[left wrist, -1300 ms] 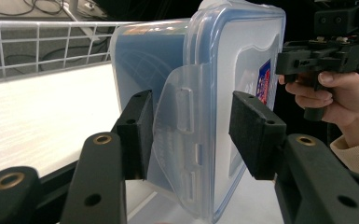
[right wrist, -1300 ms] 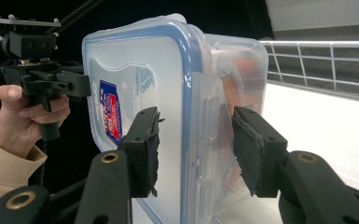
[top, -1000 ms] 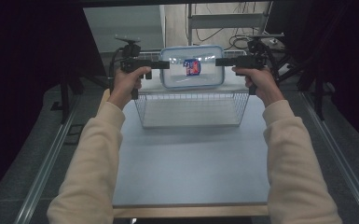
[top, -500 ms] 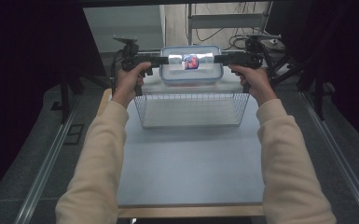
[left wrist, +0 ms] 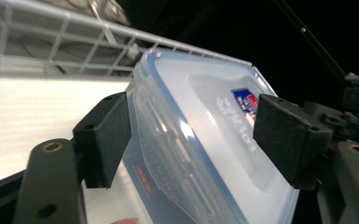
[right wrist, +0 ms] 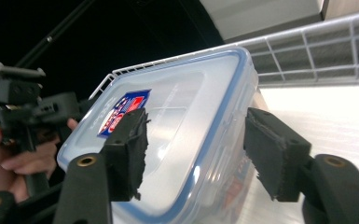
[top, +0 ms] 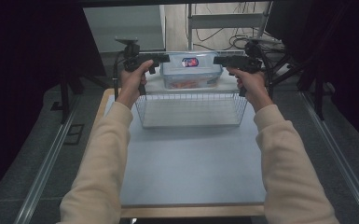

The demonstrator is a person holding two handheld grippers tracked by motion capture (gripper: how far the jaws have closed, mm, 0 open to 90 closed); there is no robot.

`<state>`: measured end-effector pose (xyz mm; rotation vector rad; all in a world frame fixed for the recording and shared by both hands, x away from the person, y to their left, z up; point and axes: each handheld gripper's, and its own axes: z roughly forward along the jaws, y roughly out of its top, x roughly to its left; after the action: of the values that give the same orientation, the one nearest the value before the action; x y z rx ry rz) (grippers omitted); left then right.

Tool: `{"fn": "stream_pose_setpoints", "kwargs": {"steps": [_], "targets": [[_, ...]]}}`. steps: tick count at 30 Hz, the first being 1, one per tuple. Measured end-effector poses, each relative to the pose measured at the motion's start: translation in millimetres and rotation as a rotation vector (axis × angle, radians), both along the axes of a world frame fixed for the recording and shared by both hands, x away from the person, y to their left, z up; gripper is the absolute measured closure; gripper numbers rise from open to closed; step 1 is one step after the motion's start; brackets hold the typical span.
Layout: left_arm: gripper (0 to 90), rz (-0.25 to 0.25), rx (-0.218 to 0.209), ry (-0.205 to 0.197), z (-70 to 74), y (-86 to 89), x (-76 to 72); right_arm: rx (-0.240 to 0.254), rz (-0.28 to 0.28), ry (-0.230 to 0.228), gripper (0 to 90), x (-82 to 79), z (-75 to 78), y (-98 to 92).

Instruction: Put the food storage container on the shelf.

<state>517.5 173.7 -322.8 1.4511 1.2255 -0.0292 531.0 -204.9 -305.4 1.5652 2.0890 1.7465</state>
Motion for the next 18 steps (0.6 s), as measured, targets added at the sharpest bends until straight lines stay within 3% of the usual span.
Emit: {"fn": "stream_pose_setpoints", "kwargs": {"steps": [1, 5, 10, 18], "targets": [[27.0, -0.003, 0.016, -0.011, 2.8, 0.4, -3.6, -0.028, 0.017, -0.034, 38.4, -6.6, 5.4, -4.5], [27.7, -0.016, 0.058, -0.036, 11.1, 3.1, -22.2, -0.061, 0.042, -0.067, 36.9, -14.8, 8.9, -14.7], [26.7, -0.027, 0.116, -0.058, 14.1, 6.4, -38.7, -0.057, 0.078, -0.084, 35.3, -24.4, 8.0, -24.4], [25.1, -0.069, 0.201, -0.127, 11.9, 6.9, -80.3, -0.066, 0.151, -0.136, 31.4, -51.2, -1.6, -34.9]]}}
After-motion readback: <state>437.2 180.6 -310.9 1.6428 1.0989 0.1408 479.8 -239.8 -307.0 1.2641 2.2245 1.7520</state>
